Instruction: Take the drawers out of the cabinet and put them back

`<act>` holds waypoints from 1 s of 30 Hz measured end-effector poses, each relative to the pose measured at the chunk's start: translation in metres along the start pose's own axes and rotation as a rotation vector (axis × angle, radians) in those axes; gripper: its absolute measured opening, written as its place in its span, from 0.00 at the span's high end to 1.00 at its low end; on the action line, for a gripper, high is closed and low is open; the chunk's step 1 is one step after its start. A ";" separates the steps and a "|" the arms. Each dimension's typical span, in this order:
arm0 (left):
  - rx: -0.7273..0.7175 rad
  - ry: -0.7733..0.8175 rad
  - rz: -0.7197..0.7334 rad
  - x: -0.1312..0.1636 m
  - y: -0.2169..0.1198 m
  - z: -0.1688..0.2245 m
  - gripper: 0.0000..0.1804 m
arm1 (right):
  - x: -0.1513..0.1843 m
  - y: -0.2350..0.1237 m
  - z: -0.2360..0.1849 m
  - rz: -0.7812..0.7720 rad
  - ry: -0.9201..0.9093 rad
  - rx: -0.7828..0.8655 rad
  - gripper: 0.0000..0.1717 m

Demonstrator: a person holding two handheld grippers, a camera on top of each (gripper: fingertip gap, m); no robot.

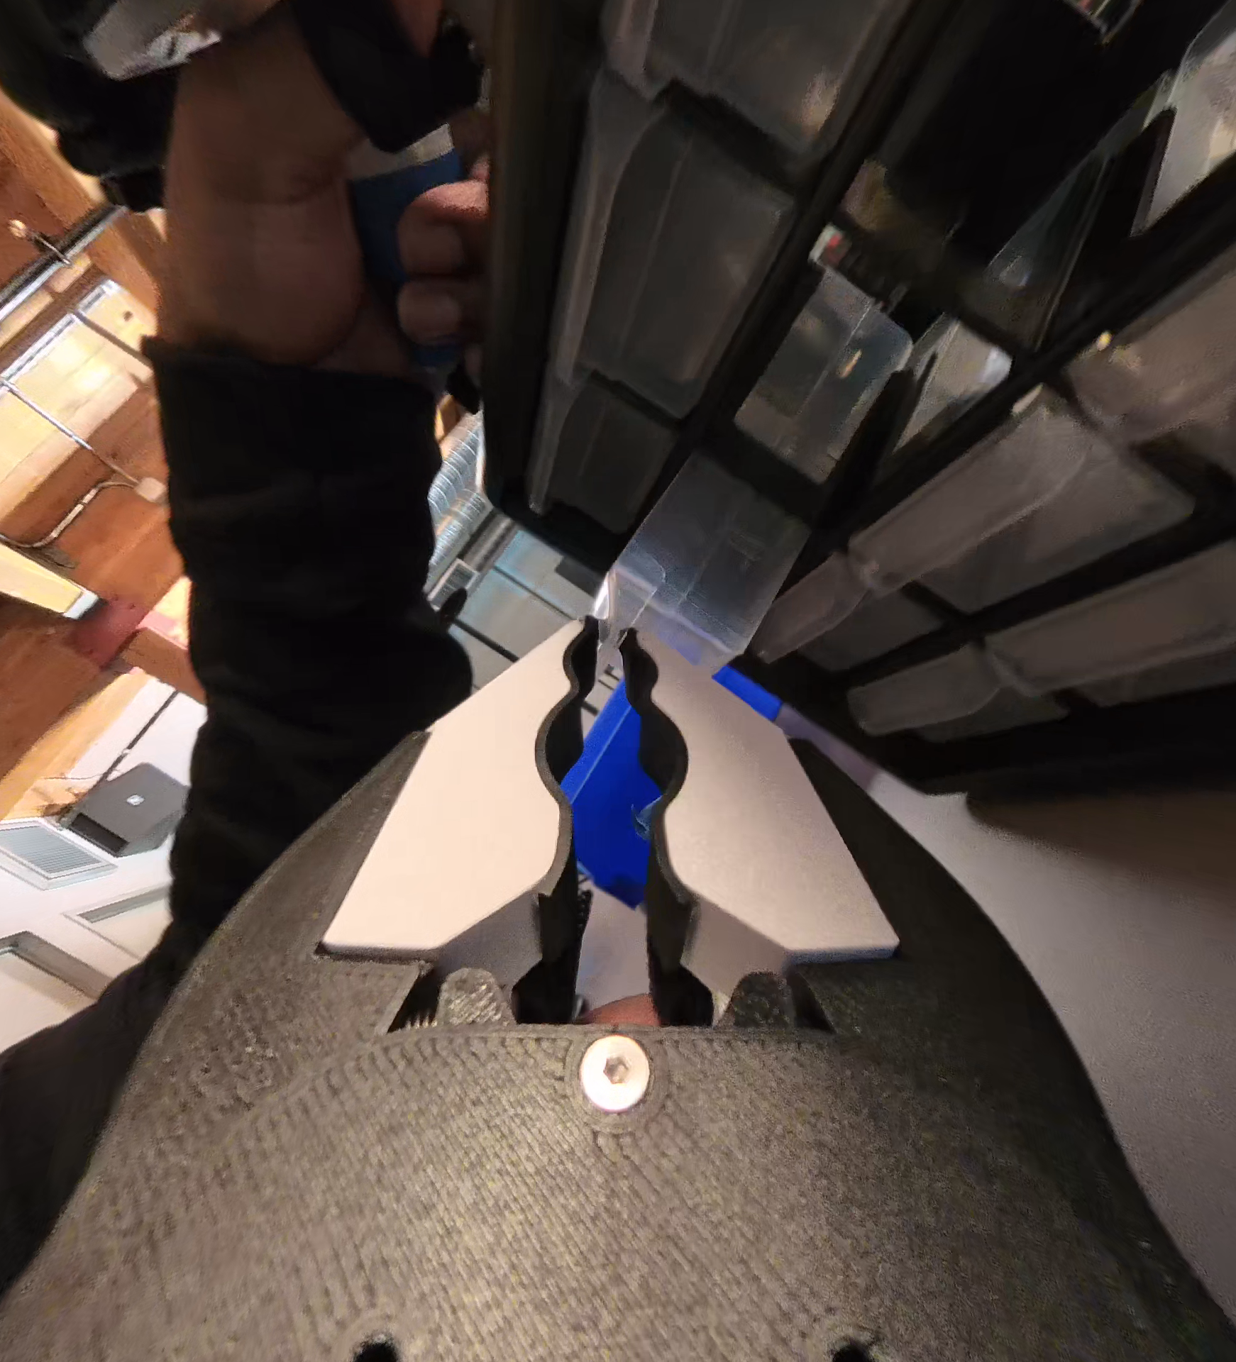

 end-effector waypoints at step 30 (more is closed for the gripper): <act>-0.024 0.011 -0.009 -0.001 0.000 0.003 0.94 | 0.016 -0.140 -0.009 -0.120 0.159 0.061 0.98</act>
Point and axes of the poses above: each gripper's, where its closed fingertips meet, y out along the fingers, x out of its underside, z = x × y across the jaws, the point moved 8 cm from there along -y, back along the fingers, and after that the axes turned 4 degrees about y, right-handed, at the moved point
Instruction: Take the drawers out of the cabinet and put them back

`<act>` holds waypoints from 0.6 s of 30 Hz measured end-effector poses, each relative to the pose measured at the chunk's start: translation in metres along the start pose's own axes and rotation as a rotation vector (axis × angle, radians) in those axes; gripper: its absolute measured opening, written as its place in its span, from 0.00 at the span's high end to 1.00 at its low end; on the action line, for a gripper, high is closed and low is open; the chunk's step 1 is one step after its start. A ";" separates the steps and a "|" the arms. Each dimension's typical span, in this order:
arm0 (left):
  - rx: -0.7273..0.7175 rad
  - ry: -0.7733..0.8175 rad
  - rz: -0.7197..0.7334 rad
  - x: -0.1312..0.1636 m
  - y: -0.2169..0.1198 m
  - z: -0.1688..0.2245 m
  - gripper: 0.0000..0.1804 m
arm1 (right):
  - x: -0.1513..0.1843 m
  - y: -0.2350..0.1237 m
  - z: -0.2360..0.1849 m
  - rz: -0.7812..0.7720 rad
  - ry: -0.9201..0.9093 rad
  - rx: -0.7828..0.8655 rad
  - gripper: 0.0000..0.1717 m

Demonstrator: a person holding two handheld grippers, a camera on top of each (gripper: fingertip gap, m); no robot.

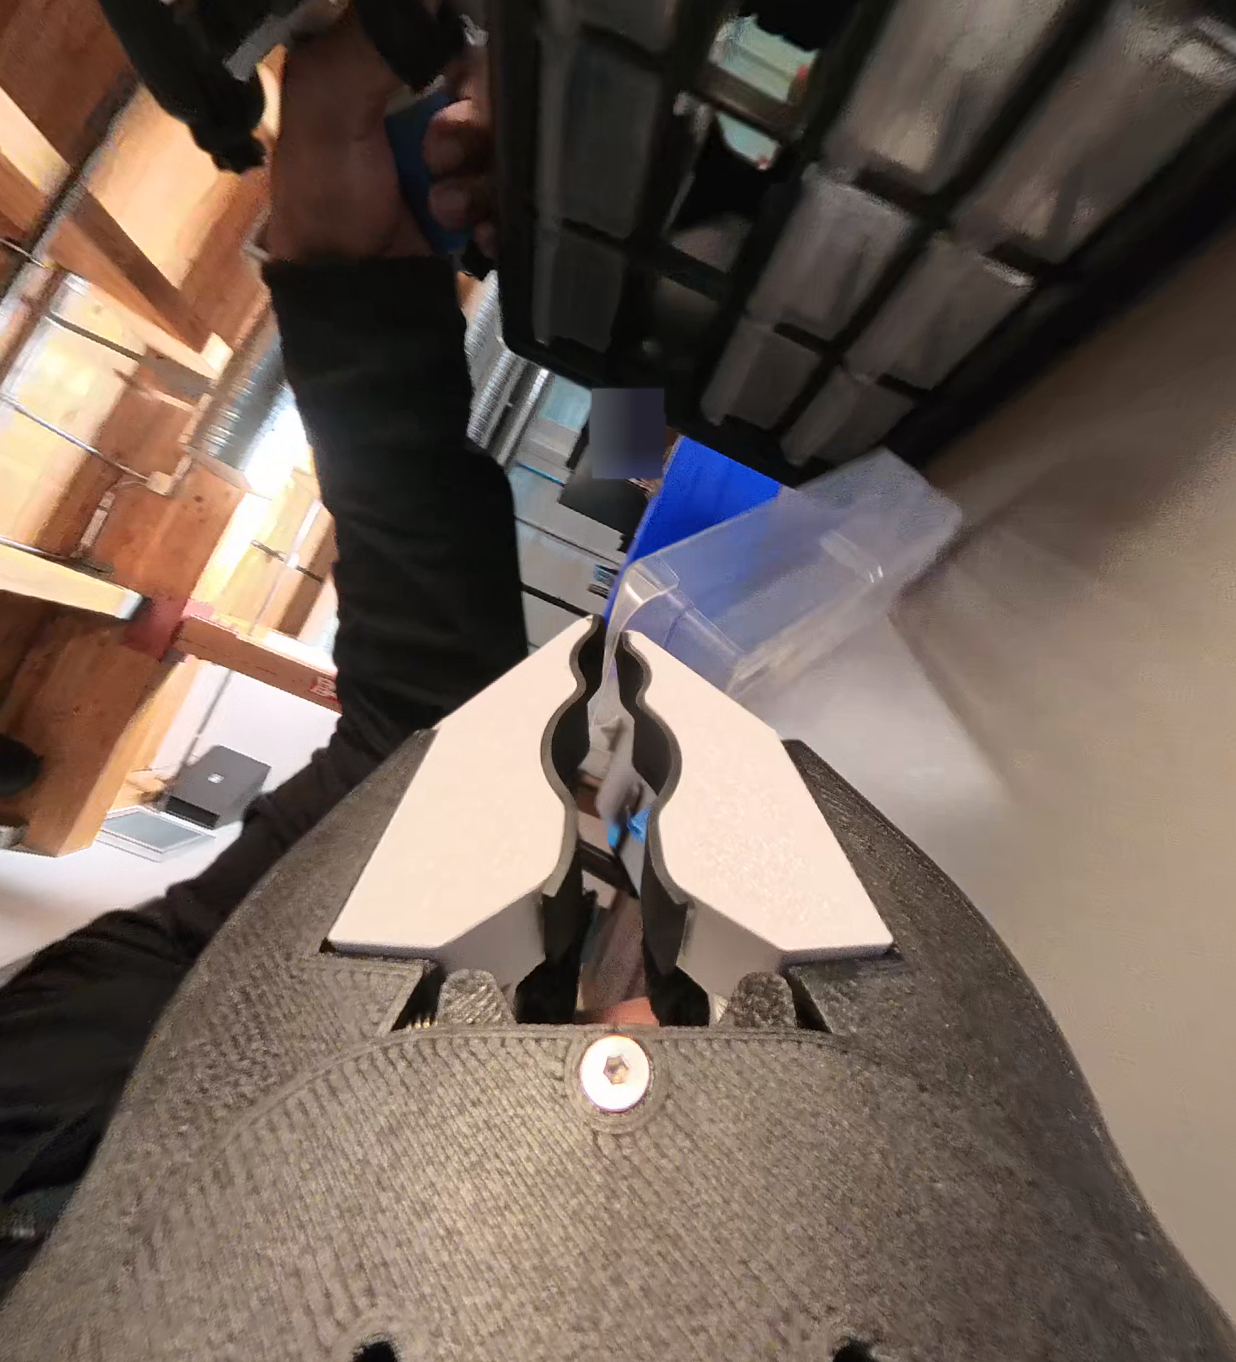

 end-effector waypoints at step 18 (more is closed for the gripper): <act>0.004 0.013 0.004 -0.001 0.001 -0.001 0.95 | -0.043 -0.051 -0.011 -0.375 -0.914 0.616 0.66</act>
Point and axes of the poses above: each gripper's, where its closed fingertips meet, y out along the fingers, x out of its underside, z = x × y across the jaws, the point moved 8 cm from there along -y, back along the fingers, and after that the axes turned 4 degrees about y, right-handed, at the moved point
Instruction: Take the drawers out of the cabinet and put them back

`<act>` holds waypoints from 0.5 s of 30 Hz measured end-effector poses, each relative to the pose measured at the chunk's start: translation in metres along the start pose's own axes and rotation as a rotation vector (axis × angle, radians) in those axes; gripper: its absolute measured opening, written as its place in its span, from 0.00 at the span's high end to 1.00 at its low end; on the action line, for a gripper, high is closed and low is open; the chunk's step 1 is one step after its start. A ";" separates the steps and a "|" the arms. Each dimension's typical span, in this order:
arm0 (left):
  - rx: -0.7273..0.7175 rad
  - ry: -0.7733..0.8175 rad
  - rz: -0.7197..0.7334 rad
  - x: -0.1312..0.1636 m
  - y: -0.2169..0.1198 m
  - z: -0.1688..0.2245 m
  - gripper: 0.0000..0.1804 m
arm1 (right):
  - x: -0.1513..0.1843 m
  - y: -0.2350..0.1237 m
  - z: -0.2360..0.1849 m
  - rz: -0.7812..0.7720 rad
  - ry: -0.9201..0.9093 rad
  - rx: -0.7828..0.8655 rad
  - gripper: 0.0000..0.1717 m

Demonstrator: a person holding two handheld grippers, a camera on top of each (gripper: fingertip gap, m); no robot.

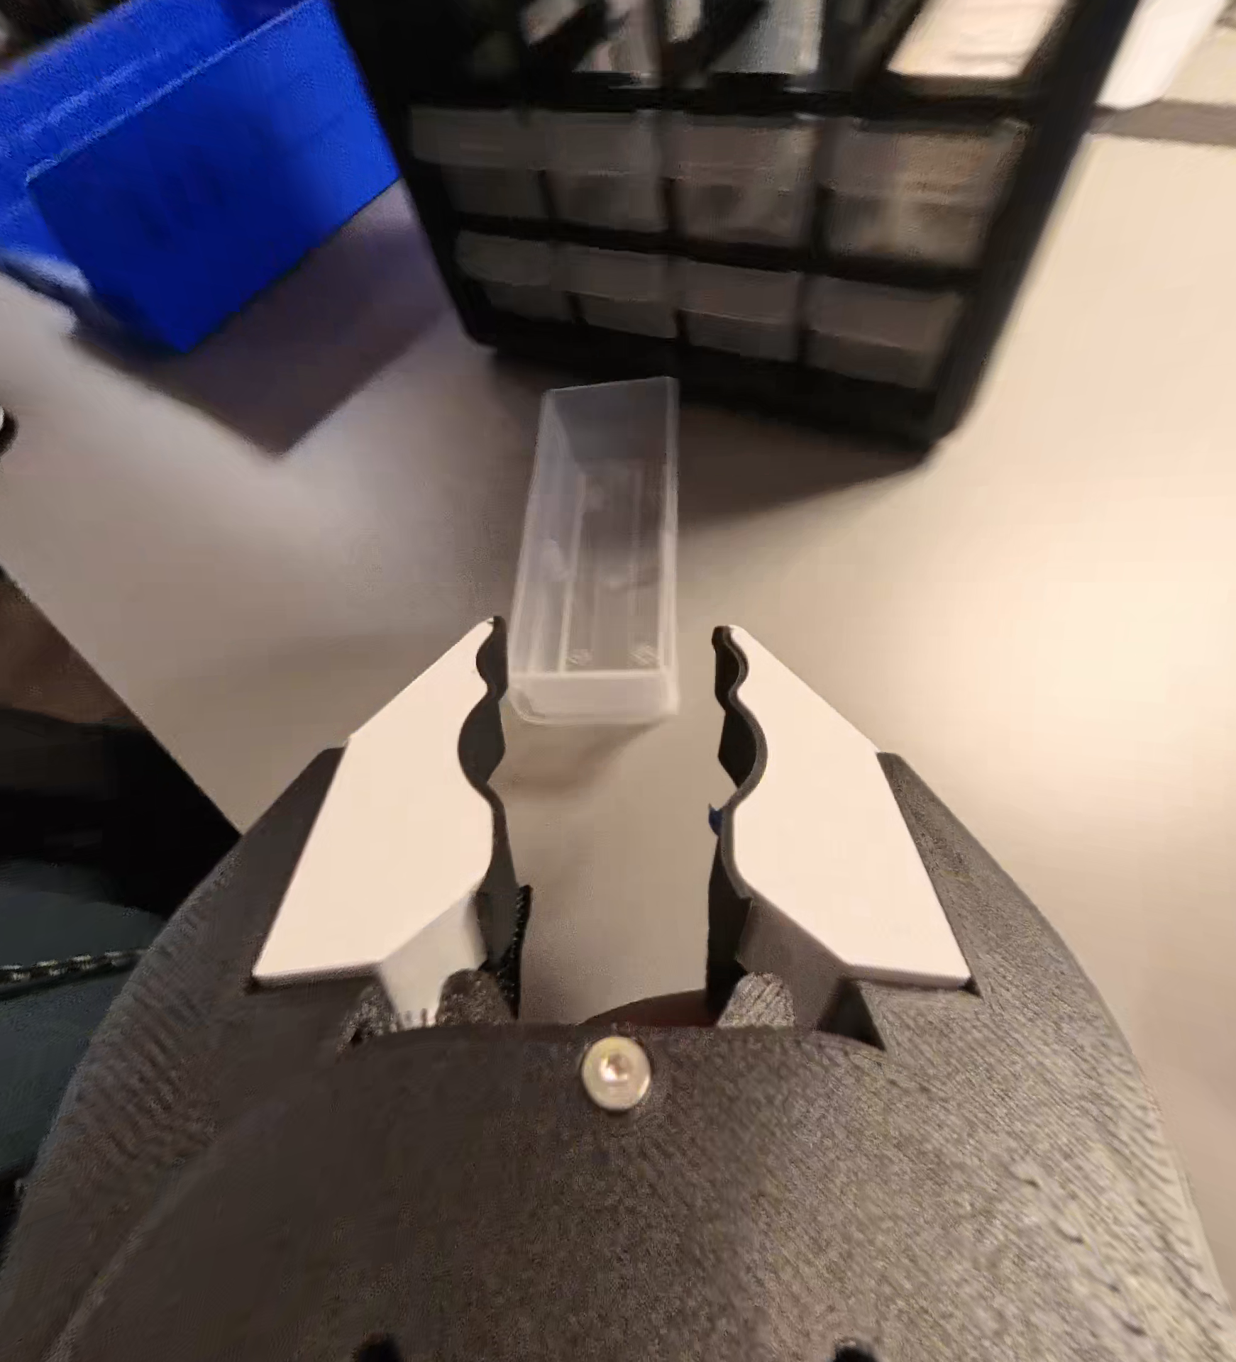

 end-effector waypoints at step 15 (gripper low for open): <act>-0.028 0.014 -0.008 -0.001 0.001 0.002 0.95 | -0.009 0.065 -0.023 -0.385 -0.533 -0.118 0.99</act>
Point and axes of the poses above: each gripper's, where its closed fingertips meet, y out along the fingers, x out of its underside, z = x × y across the jaws, the point moved 8 cm from there along -y, back along the fingers, and after that the axes turned 4 degrees about y, right-handed, at the moved point
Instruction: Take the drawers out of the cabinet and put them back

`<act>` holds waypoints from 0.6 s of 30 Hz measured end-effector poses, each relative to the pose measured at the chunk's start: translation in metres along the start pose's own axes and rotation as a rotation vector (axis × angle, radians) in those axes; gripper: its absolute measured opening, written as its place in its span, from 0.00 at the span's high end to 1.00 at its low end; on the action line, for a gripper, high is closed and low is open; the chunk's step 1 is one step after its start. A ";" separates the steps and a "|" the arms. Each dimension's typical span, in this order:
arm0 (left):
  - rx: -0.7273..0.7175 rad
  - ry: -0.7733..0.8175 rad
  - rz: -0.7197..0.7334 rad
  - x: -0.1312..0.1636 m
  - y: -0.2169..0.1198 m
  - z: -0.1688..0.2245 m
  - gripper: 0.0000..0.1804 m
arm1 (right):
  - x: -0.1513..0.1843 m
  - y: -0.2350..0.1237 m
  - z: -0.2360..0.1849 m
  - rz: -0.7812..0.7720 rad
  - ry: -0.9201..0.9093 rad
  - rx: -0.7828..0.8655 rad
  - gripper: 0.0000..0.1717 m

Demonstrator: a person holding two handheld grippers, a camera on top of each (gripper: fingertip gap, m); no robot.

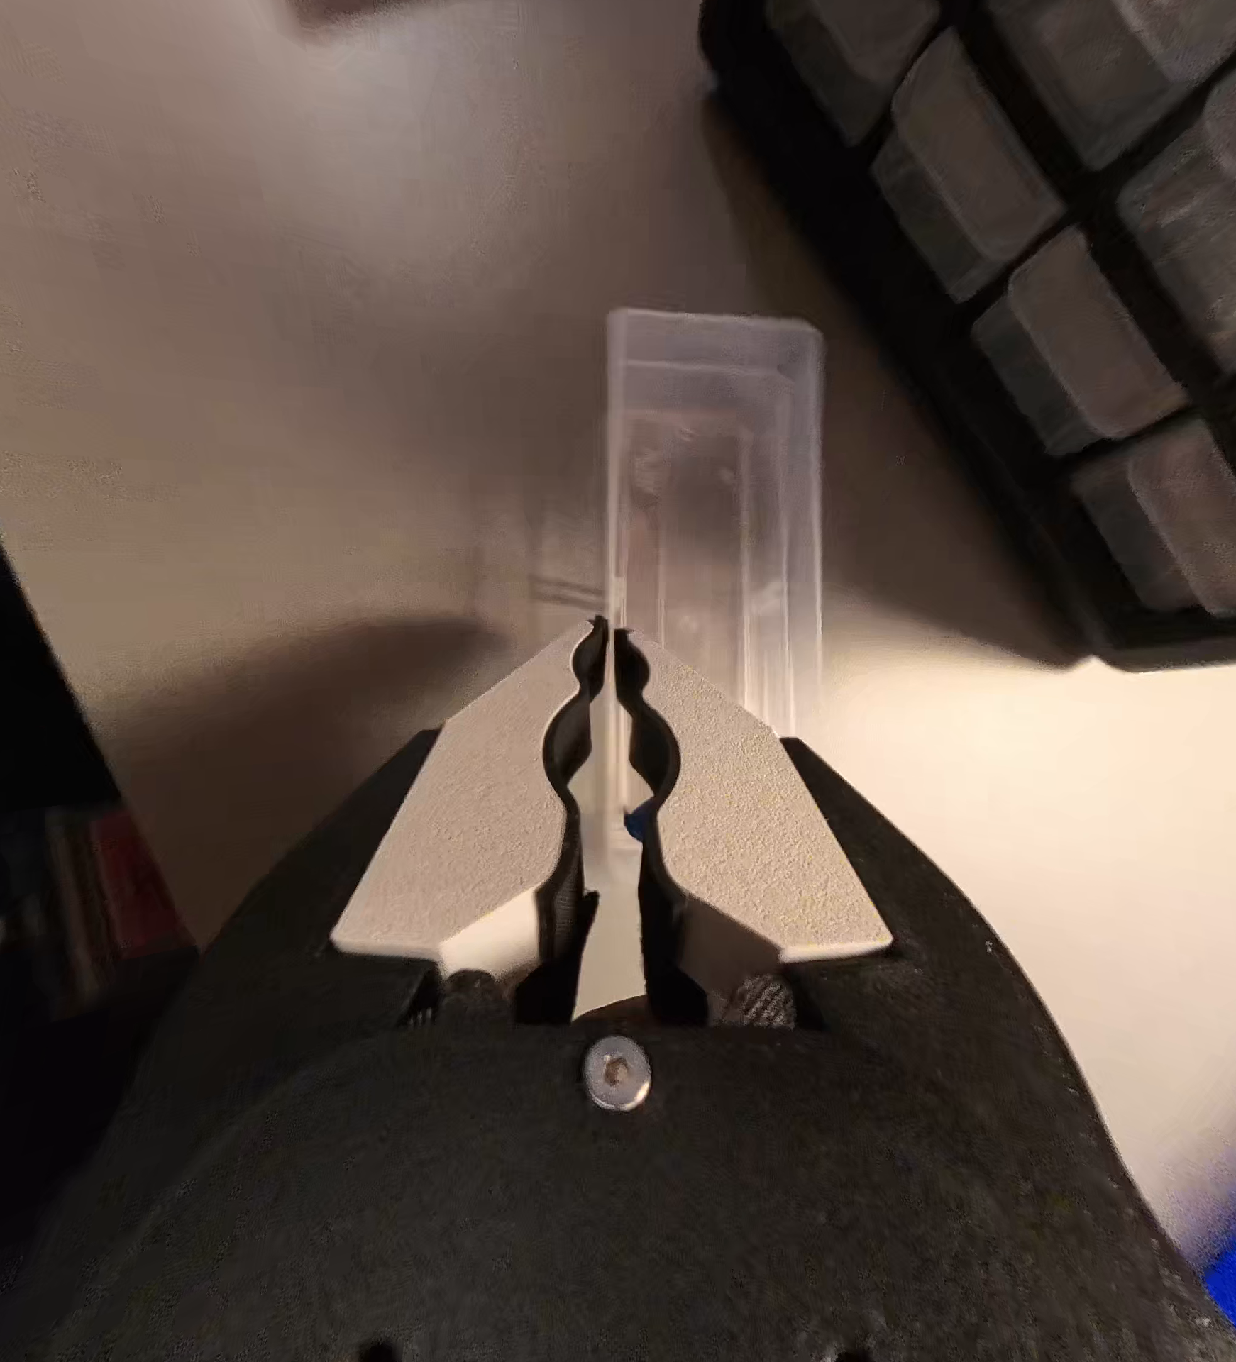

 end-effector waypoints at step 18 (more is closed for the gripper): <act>0.014 0.002 0.023 0.002 0.000 -0.001 0.95 | 0.164 -0.252 0.173 -0.282 -0.245 0.146 0.98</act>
Point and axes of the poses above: each gripper's, where its closed fingertips meet, y out along the fingers, x out of its underside, z = x × y across the jaws, the point moved 8 cm from there along -y, back along the fingers, and after that the axes turned 4 degrees about y, right-handed, at the moved point
